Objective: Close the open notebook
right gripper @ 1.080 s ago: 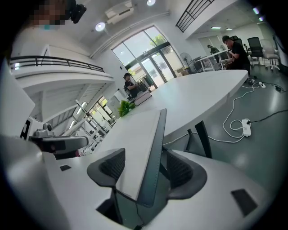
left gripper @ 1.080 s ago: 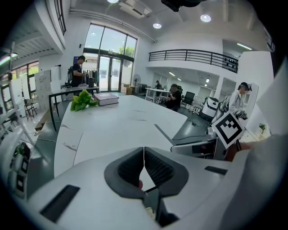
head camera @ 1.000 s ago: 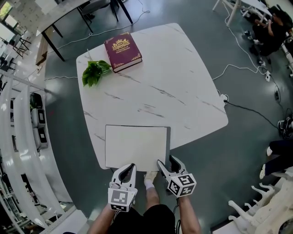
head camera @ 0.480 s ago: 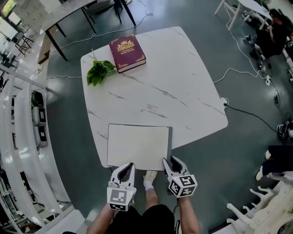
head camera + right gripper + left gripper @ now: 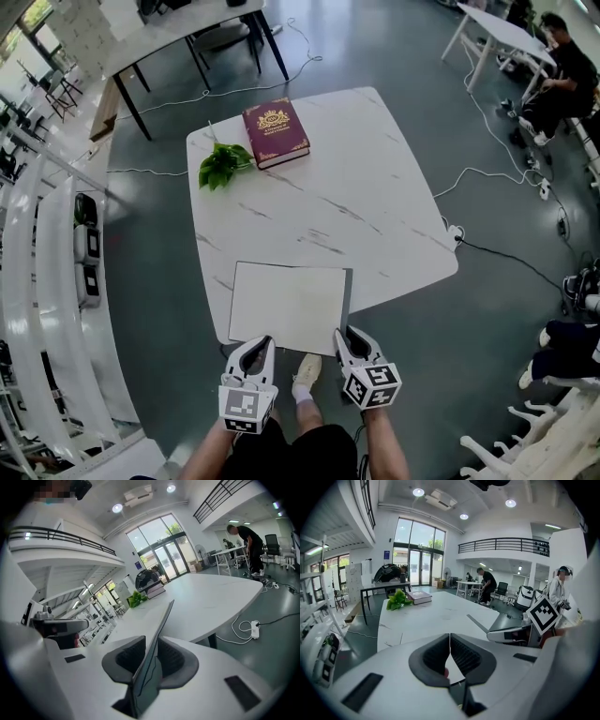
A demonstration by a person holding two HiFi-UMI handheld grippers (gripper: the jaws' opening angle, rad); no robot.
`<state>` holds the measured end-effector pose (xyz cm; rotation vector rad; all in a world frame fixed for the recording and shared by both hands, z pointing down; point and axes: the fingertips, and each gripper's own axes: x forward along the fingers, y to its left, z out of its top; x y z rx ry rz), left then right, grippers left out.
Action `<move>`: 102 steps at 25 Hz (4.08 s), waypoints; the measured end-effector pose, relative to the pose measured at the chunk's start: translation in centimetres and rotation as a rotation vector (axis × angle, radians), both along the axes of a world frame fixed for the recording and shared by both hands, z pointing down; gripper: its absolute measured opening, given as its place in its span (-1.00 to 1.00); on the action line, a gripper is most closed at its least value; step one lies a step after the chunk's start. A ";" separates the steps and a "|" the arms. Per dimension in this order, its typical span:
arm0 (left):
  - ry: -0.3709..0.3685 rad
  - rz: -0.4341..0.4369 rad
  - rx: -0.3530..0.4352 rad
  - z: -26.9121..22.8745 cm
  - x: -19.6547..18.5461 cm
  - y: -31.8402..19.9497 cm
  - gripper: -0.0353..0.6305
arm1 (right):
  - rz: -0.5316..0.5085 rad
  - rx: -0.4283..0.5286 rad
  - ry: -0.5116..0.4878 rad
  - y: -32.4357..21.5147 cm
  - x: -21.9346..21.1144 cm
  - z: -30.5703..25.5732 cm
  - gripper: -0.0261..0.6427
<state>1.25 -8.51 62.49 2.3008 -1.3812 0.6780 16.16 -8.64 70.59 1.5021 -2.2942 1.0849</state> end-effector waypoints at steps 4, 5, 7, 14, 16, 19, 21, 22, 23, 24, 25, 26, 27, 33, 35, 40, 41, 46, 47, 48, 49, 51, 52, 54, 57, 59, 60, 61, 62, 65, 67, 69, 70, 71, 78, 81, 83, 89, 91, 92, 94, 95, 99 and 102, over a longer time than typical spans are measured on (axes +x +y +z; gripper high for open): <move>0.000 -0.017 0.028 -1.8 -1.0 0.5 -0.82 | -0.022 0.027 0.006 0.2 -1.0 -2.2 -0.66; 0.002 -0.021 0.037 -2.4 -1.1 0.6 -0.82 | -0.028 0.033 0.007 0.2 -1.2 -2.7 -0.67; 0.008 -0.027 0.057 -3.7 -1.2 0.8 -0.82 | -0.040 0.045 0.012 0.3 -1.7 -3.8 -0.68; 0.003 -0.064 0.115 -6.9 -3.1 1.8 -0.82 | -0.088 0.089 0.025 0.4 -4.1 -6.5 -0.69; 0.001 -0.079 0.128 -7.7 -3.8 2.0 -0.82 | -0.100 0.100 0.028 0.4 -4.9 -7.2 -0.69; -0.004 -0.100 0.144 -8.7 -5.1 2.4 -0.82 | -0.117 0.112 0.037 0.4 -6.0 -8.2 -0.69; -0.005 -0.116 0.156 -9.4 -5.9 2.5 -0.82 | -0.131 0.120 0.046 0.4 -6.7 -8.8 -0.69; -0.004 -0.121 0.162 -9.7 -6.3 2.5 -0.82 | -0.137 0.123 0.051 0.5 -7.1 -9.0 -0.69; -0.003 -0.124 0.168 -10.0 -6.7 2.5 -0.82 | -0.142 0.125 0.055 0.5 -7.5 -9.2 -0.69; -0.003 -0.124 0.173 -10.3 -7.1 2.4 -0.82 | -0.146 0.127 0.059 0.4 -7.9 -9.4 -0.69; -0.003 -0.124 0.180 -10.6 -7.4 2.3 -0.82 | -0.149 0.129 0.062 0.4 -8.3 -9.6 -0.69; -0.002 -0.124 0.185 -10.8 -7.7 2.1 -0.82 | -0.152 0.130 0.064 0.3 -8.7 -9.7 -0.69; 0.001 -0.123 0.186 -10.9 -8.0 2.1 -0.82 | -0.156 0.131 0.066 0.3 -9.1 -9.9 -0.69; 0.011 -0.128 0.184 -11.3 -10.4 1.5 -0.82 | -0.185 0.141 0.059 -0.2 -12.4 -11.1 -0.70; 0.012 -0.130 0.179 -11.2 -11.4 1.3 -0.82 | -0.195 0.142 0.057 -0.3 -13.8 -11.4 -0.70; 0.019 -0.125 0.167 -10.7 -13.3 0.5 -0.82 | -0.208 0.137 0.061 -0.8 -16.6 -11.4 -0.75; 0.021 -0.124 0.164 -10.5 -13.6 0.2 -0.82 | -0.207 0.133 0.060 -1.0 -17.1 -11.3 -0.77; 0.029 -0.117 0.141 -9.4 -15.6 -0.8 -0.82 | -0.217 0.113 0.058 -1.7 -19.6 -10.6 -0.82; 0.032 -0.116 0.136 -9.1 -16.0 -1.0 -0.82 | -0.221 0.109 0.060 -1.9 -20.2 -10.4 -0.82; 0.035 -0.114 0.130 -8.8 -16.3 -1.3 -0.82 | -0.225 0.105 0.062 -2.1 -20.7 -10.1 -0.82; 0.037 -0.113 0.124 -8.4 -16.8 -1.5 -0.82 | -0.228 0.100 0.064 -2.2 -21.3 -9.8 -0.82; 0.043 -0.109 0.112 -7.8 -17.6 -2.1 -0.82 | -0.234 0.086 0.070 -2.5 -22.5 -9.2 -0.82; 0.046 -0.108 0.105 -7.5 -17.9 -2.3 -0.82 | -0.237 0.078 0.073 -2.6 -23.1 -8.9 -0.82; 0.052 -0.104 0.091 -6.8 -18.7 -2.8 -0.82 | -0.243 0.061 0.084 -2.9 -24.2 -8.1 -0.82; 0.059 -0.101 0.067 -5.7 -19.8 -3.5 -0.82 | -0.254 0.035 0.108 -3.3 -25.7 -6.8 -0.82; 0.065 -0.100 0.052 -4.9 -20.5 -3.9 -0.82 | -0.261 0.020 0.128 -3.5 -26.6 -5.9 -0.82; 0.067 -0.100 0.045 -4.5 -20.9 -4.1 -0.82 | -0.265 0.013 0.138 -3.6 -27.0 -5.4 -0.82; 0.069 -0.101 0.037 -4.0 -21.2 -4.3 -0.82 | -0.269 0.006 0.148 -3.7 -27.4 -4.9 -0.82; 0.072 -0.102 0.029 -3.6 -21.5 -4.5 -0.82 | -0.272 -0.001 0.158 -3.8 -27.7 -4.4 -0.82; 0.083 -0.100 0.004 -2.3 -22.2 -5.1 -0.82 | -0.280 -0.021 0.188 -4.0 -28.5 -3.2 -0.82; 0.089 -0.095 -0.011 -1.4 -22.5 -5.4 -0.82 | -0.281 -0.034 0.201 -4.1 -28.9 -2.3 -0.82; 0.095 -0.090 -0.026 -0.5 -22.8 -5.8 -0.82 | -0.282 -0.046 0.207 -4.3 -29.3 -1.5 -0.82; 0.098 -0.087 -0.033 -0.1 -22.8 -5.9 -0.82 | -0.283 -0.051 0.212 -4.4 -29.5 -1.2 -0.82; 0.101 -0.085 -0.040 0.3 -22.9 -6.0 -0.82 | -0.285 -0.055 0.219 -4.5 -29.7 -0.9 -0.82; 0.117 -0.064 -0.072 2.2 -23.0 -7.0 -0.82 | -0.291 -0.085 0.240 -5.0 -30.6 0.8 -0.80; 0.120 -0.064 -0.077 2.7 -23.2 -7.2 -0.82 | -0.295 -0.082 0.257 -5.1 -30.8 1.2 -0.80; 0.120 -0.064 -0.082 3.0 -23.3 -7.3 -0.82 | -0.299 -0.081 0.255 -5.2 -30.9 1.2 -0.79; 0.128 -0.057 -0.085 3.0 -23.0 -6.9 -0.82 | -0.327 -0.075 0.231 -4.7 -31.5 1.2 -0.56; 0.128 -0.054 -0.084 2.8 -22.9 -6.7 -0.82 | -0.329 -0.080 0.224 -4.4 -31.6 1.2 -0.46; 0.127 -0.053 -0.084 2.7 -23.0 -6.6 -0.82 | -0.328 -0.079 0.223 -4.4 -31.7 1.1 -0.45; 0.126 -0.055 -0.083 2.6 -23.0 -6.3 -0.82 | -0.328 -0.075 0.226 -4.3 -31.7 0.8 -0.44; 0.126 -0.056 -0.082 2.5 -23.1 -6.2 -0.82 | -0.328 -0.072 0.226 -4.2 -31.7 0.7 -0.44; 0.125 -0.059 -0.071 2.1 -23.1 -6.0 -0.82 | -0.323 -0.061 0.223 -4.2 -31.7 0.2 -0.44; 0.123 -0.060 -0.057 1.3 -23.1 -5.9 -0.82 | -0.325 -0.056 0.233 -4.0 -31.4 -0.3 -0.44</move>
